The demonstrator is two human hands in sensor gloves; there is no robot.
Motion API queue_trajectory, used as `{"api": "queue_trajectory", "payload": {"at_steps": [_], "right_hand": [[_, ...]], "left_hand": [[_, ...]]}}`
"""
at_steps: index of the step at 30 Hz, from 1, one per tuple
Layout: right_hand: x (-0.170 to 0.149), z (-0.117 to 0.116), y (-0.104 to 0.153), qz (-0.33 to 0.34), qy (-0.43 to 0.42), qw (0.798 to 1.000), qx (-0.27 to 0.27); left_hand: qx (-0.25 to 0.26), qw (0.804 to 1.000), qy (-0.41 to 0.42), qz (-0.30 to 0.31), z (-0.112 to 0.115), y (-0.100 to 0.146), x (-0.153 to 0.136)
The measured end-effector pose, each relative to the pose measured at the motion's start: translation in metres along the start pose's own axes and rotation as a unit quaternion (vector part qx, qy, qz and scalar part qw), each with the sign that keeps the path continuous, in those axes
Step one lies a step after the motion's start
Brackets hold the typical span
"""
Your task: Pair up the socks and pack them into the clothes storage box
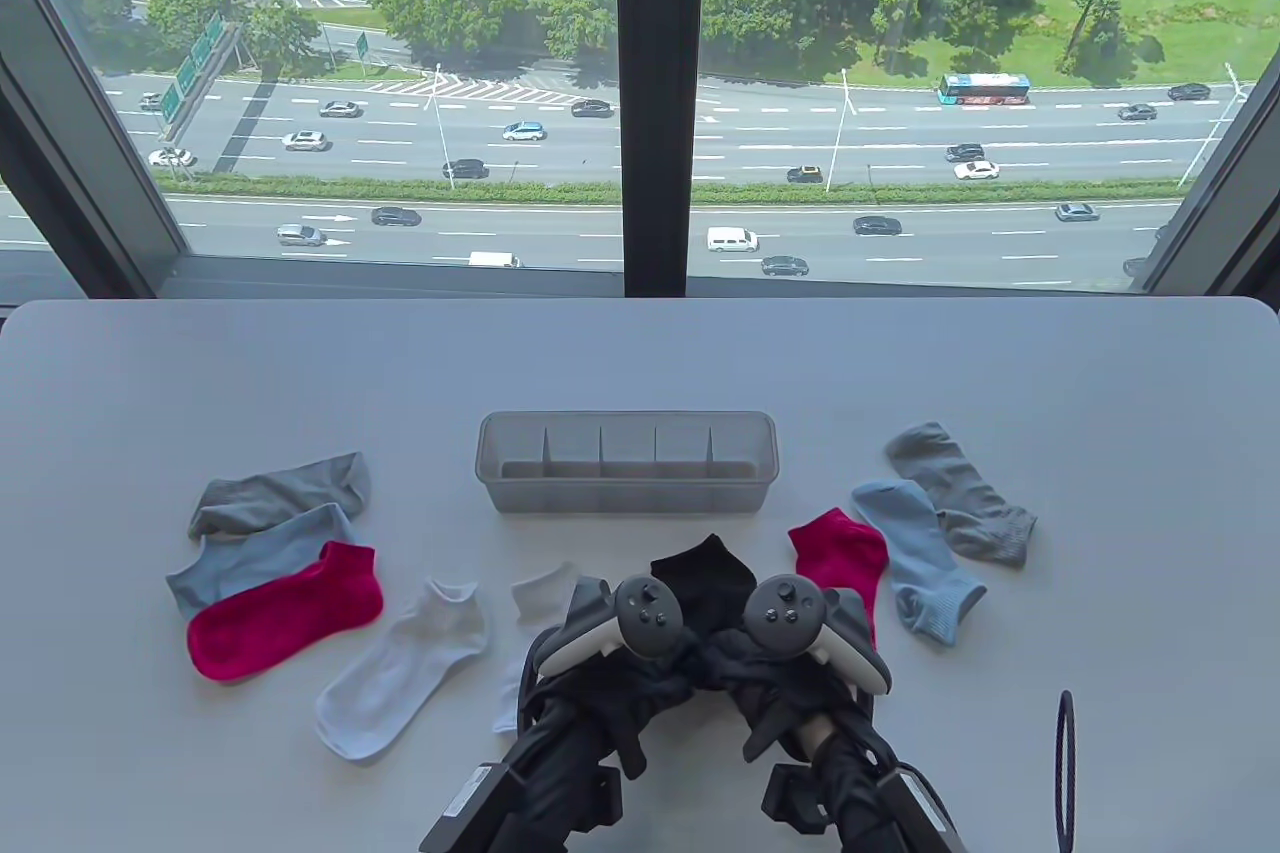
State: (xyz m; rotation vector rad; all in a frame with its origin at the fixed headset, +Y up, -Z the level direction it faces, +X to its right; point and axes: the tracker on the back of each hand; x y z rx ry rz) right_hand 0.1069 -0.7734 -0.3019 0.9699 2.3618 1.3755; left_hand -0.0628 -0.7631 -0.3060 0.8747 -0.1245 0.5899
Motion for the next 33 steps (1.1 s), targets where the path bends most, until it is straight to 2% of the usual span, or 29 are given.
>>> {"api": "queue_trajectory", "payload": {"at_steps": [3, 6, 9, 11, 15, 18, 20, 22, 24, 25, 28, 31, 33], "right_hand": [[0.000, 0.001, 0.002, 0.010, -0.006, 1.000, -0.007], [-0.001, -0.001, 0.002, 0.050, -0.035, 0.997, 0.052], [0.001, -0.001, 0.001, 0.040, -0.007, 0.999, 0.020], [0.003, -0.002, -0.001, 0.034, -0.007, 0.999, 0.036], [0.003, -0.002, 0.000, 0.040, -0.028, 0.999, 0.024], [0.001, -0.002, 0.000, 0.038, -0.044, 0.998, 0.016], [0.002, -0.001, 0.001, 0.041, -0.049, 0.998, 0.002], [0.002, -0.002, 0.001, 0.058, -0.060, 0.996, 0.032], [0.002, -0.001, 0.001, 0.052, -0.053, 0.997, 0.020], [0.002, 0.000, 0.000, 0.053, -0.047, 0.997, 0.002], [0.003, -0.001, 0.000, 0.058, -0.070, 0.996, 0.006], [0.002, 0.001, 0.001, 0.057, -0.066, 0.996, 0.006], [0.002, 0.002, 0.003, 0.059, -0.085, 0.994, -0.016]], "left_hand": [[0.019, 1.000, 0.004, 0.002, -0.001, 0.000, 0.000], [0.020, 1.000, 0.021, 0.009, -0.002, 0.002, -0.004], [0.012, 0.999, 0.033, 0.020, -0.001, 0.003, -0.004], [-0.003, 0.999, 0.030, 0.016, 0.001, 0.002, -0.002], [-0.007, 1.000, 0.015, 0.014, 0.003, 0.000, 0.002], [0.014, 1.000, 0.004, 0.019, 0.001, 0.001, 0.005], [0.003, 1.000, 0.003, 0.016, 0.003, 0.000, 0.004], [-0.002, 1.000, 0.006, 0.014, 0.004, 0.000, 0.002], [-0.005, 1.000, 0.012, 0.016, 0.004, 0.001, 0.001], [-0.002, 1.000, 0.013, 0.020, 0.005, 0.001, 0.001], [0.010, 1.000, -0.006, 0.003, 0.003, 0.001, 0.004], [0.049, 0.999, -0.013, 0.012, 0.002, 0.003, 0.005], [0.062, 0.998, -0.013, 0.014, -0.001, 0.005, 0.006]]}}
Point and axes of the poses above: the tracker on the back of each hand, its own x axis roughly to the thumb side, its own y axis roughly from the fingertips to the wrist, z = x × y, and after that the axes turned 7 degrees about z, right-handed
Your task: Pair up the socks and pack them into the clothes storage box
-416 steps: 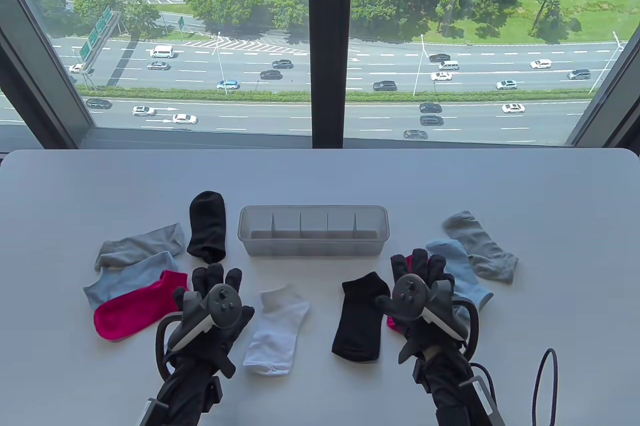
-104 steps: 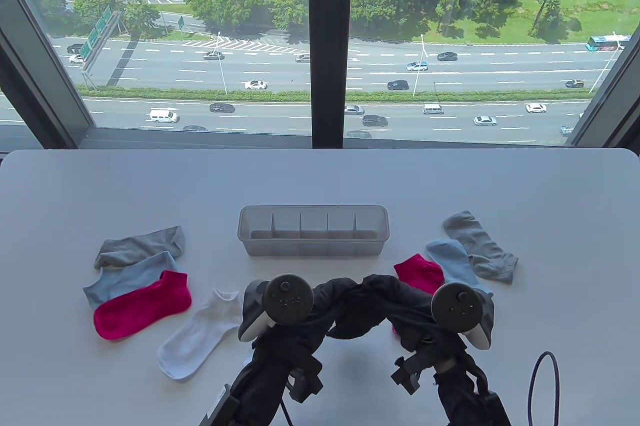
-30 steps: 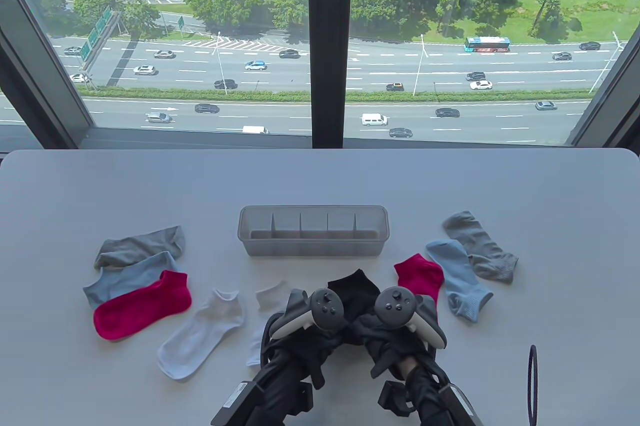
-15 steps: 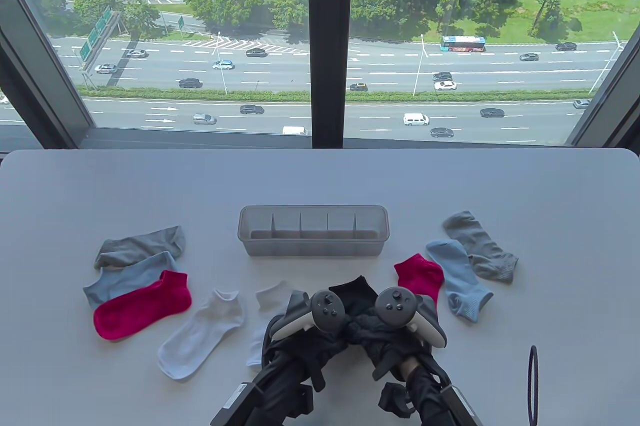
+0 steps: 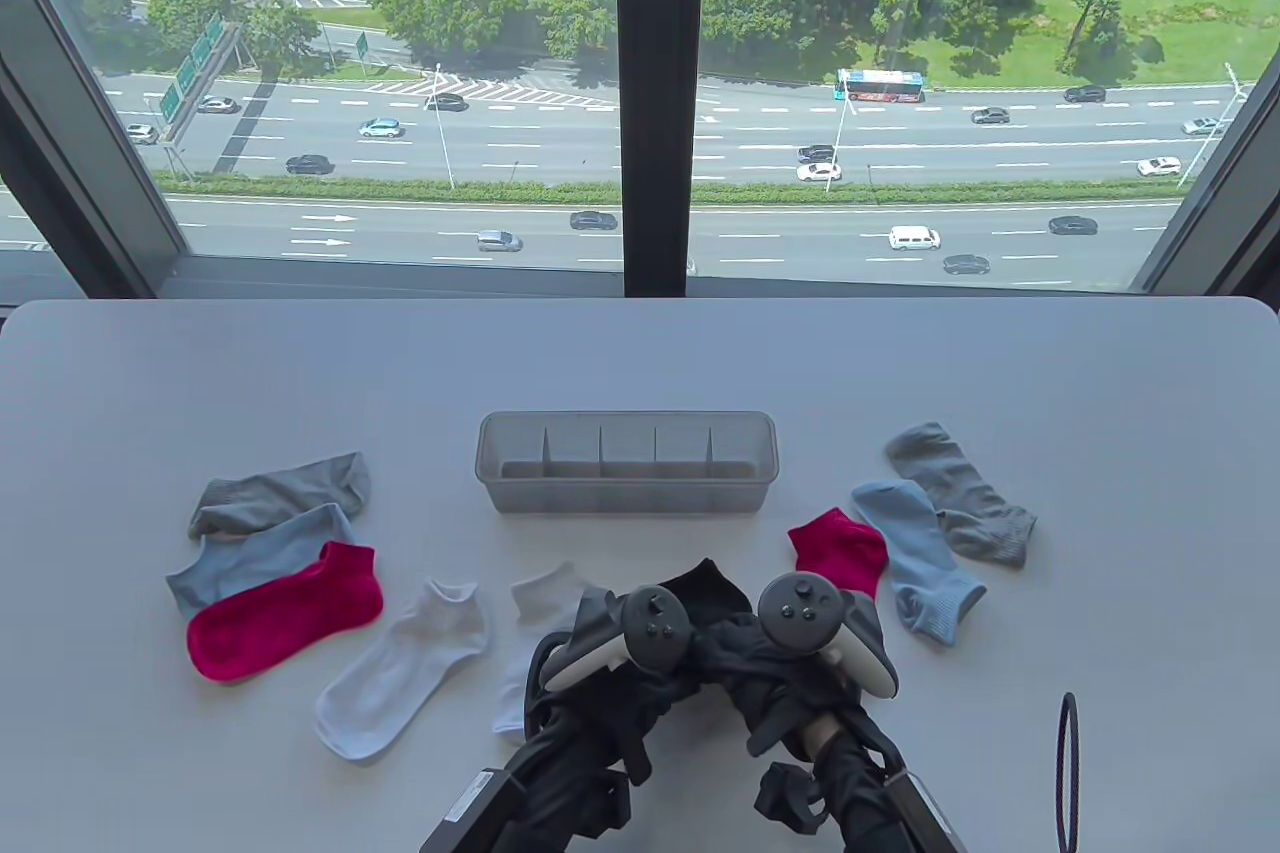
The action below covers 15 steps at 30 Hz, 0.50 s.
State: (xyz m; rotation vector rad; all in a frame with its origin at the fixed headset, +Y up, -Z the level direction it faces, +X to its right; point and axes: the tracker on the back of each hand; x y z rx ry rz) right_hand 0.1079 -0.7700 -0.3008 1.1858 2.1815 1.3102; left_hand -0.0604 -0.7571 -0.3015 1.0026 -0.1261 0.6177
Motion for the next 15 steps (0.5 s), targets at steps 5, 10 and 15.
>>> {"api": "queue_trajectory", "payload": {"at_steps": [5, 10, 15], "right_hand": [[0.010, 0.002, 0.001, 0.037, 0.029, 0.999, 0.002], [0.013, 0.004, 0.002, 0.040, 0.054, 0.997, -0.035], [0.010, 0.007, 0.005, 0.043, 0.001, 0.997, -0.064]], "left_hand": [[-0.008, 1.000, 0.026, 0.004, -0.005, 0.004, -0.004], [0.047, 0.999, 0.018, 0.007, -0.011, 0.010, -0.002], [0.084, 0.996, 0.010, 0.028, -0.018, 0.013, 0.004]]}}
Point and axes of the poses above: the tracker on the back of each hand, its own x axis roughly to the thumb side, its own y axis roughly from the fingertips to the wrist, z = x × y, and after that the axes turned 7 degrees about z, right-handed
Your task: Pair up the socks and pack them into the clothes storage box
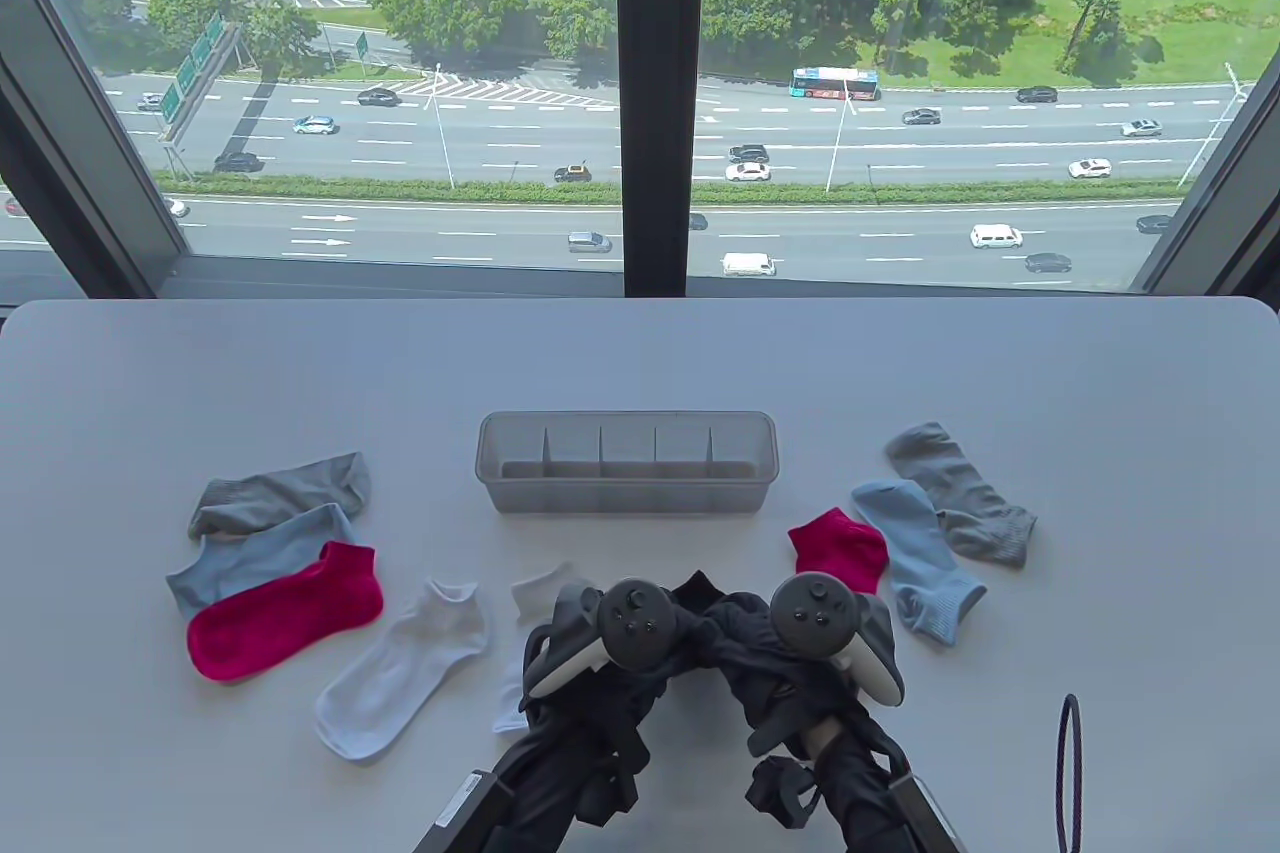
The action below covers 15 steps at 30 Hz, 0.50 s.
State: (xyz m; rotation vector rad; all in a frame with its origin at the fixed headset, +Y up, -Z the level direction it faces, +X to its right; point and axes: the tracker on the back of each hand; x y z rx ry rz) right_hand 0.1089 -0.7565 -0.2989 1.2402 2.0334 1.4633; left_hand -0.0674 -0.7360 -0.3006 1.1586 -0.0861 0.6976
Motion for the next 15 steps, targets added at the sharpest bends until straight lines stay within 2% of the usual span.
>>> {"api": "queue_trajectory", "payload": {"at_steps": [3, 5, 8, 11, 13, 15], "right_hand": [[0.0036, 0.0035, -0.0007, 0.009, 0.016, 1.000, 0.004], [0.0036, 0.0036, -0.0006, 0.009, 0.022, 1.000, -0.002], [0.0016, 0.0025, 0.0003, 0.011, -0.039, 0.999, 0.000], [-0.0031, 0.0027, -0.0003, 0.003, -0.063, 0.998, 0.009], [-0.0029, 0.0015, 0.0008, -0.004, -0.049, 0.999, -0.005], [-0.0007, 0.0035, 0.0005, 0.011, -0.033, 0.999, 0.001]], "left_hand": [[-0.028, 1.000, 0.002, 0.002, 0.0029, -0.0002, -0.0007], [-0.024, 1.000, -0.003, 0.005, 0.0033, 0.0000, 0.0005], [-0.027, 0.999, -0.020, -0.009, 0.0017, 0.0001, 0.0019], [0.025, 0.999, -0.022, 0.006, -0.0025, 0.0035, 0.0035], [0.047, 0.999, -0.022, 0.007, -0.0051, 0.0039, 0.0046], [0.022, 0.999, -0.027, 0.000, -0.0039, 0.0038, 0.0034]]}}
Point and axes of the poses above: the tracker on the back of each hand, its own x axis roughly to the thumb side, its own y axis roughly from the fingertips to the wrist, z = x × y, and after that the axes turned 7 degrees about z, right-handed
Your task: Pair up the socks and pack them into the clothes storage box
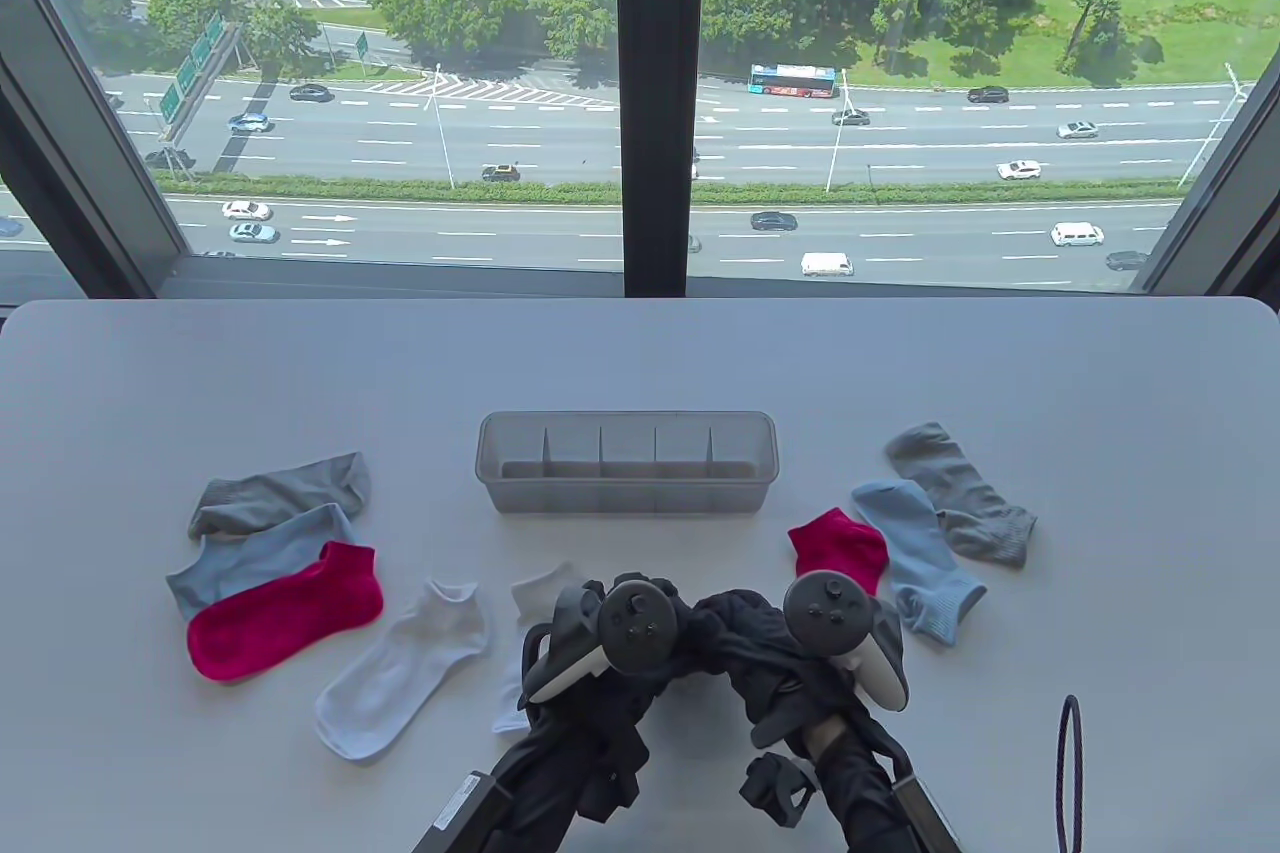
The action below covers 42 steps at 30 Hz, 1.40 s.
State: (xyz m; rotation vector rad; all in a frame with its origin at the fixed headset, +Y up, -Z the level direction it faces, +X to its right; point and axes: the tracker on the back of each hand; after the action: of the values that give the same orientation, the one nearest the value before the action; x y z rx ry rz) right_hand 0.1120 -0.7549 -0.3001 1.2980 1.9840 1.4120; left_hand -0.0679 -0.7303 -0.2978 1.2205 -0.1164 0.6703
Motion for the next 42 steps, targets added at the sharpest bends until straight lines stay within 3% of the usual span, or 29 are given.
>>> {"api": "queue_trajectory", "payload": {"at_steps": [4, 8, 12, 15, 17, 21, 23, 29, 35, 39, 42], "right_hand": [[0.004, 0.003, -0.001, 0.010, 0.000, 1.000, -0.008], [0.007, 0.006, 0.001, 0.016, 0.041, 0.999, -0.031], [0.004, 0.007, 0.003, 0.011, -0.017, 0.998, -0.054], [0.008, 0.010, 0.004, 0.040, -0.025, 0.998, -0.037], [0.011, 0.012, 0.004, 0.040, -0.016, 0.997, -0.060], [0.013, 0.011, 0.006, 0.032, 0.024, 0.995, -0.093], [0.012, 0.012, 0.007, 0.027, 0.024, 0.993, -0.115], [0.008, 0.014, 0.007, 0.040, -0.021, 0.997, -0.062], [0.010, 0.015, 0.008, 0.033, 0.007, 0.992, -0.120], [0.011, 0.010, 0.009, 0.040, -0.040, 0.992, -0.112], [0.013, 0.008, 0.007, 0.048, -0.027, 0.995, -0.089]], "left_hand": [[-0.035, 0.999, 0.011, -0.004, 0.002, -0.001, -0.003], [-0.011, 1.000, 0.000, -0.007, 0.000, 0.000, 0.000], [0.044, 0.999, 0.003, 0.014, -0.007, 0.003, 0.005], [0.033, 0.999, -0.001, 0.017, -0.007, 0.003, 0.003], [0.014, 1.000, 0.014, 0.023, -0.005, 0.003, 0.000], [0.029, 1.000, -0.001, 0.002, -0.008, 0.004, 0.001], [0.075, 0.997, 0.009, 0.020, -0.011, 0.006, 0.003], [0.065, 0.998, 0.011, 0.026, -0.011, 0.005, 0.002], [0.053, 0.998, 0.003, 0.025, -0.013, 0.007, 0.006], [0.017, 1.000, -0.015, 0.003, -0.010, 0.004, 0.004], [0.048, 0.999, -0.020, 0.003, -0.012, 0.005, 0.003]]}}
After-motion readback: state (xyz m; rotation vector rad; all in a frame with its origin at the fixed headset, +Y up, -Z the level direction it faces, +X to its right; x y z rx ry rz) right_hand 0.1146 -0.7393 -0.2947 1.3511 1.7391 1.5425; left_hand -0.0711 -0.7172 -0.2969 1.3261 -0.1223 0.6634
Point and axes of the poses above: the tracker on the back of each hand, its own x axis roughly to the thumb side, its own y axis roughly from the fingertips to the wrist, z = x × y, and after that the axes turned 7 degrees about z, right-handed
